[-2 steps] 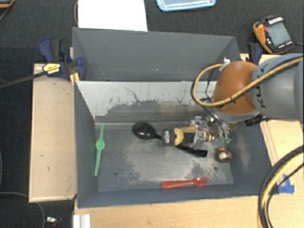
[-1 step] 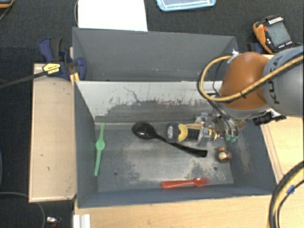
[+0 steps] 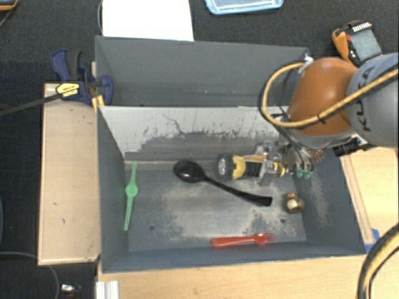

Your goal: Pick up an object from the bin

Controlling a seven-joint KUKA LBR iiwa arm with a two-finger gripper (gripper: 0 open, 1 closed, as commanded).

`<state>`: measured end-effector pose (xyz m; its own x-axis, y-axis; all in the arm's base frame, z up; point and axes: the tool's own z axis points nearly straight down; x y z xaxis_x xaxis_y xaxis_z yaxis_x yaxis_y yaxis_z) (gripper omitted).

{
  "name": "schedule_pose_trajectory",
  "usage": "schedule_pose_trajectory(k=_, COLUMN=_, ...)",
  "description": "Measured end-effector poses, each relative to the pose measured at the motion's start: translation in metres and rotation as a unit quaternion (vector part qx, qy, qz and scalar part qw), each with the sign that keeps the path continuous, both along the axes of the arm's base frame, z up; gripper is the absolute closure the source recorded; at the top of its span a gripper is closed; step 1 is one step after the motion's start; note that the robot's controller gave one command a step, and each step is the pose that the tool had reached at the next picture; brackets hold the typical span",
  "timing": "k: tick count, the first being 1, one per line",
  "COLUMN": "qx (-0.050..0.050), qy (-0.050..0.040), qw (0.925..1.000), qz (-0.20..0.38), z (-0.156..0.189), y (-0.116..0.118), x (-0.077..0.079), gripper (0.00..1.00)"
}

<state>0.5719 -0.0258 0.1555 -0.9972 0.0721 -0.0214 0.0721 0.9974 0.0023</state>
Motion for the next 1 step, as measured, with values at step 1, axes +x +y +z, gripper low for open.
schedule_pose_trajectory(k=1, qx=-0.003, qy=0.0016, qw=0.9887, qz=0.15, z=0.0482, y=0.0114, x=-0.0284, gripper=1.0)
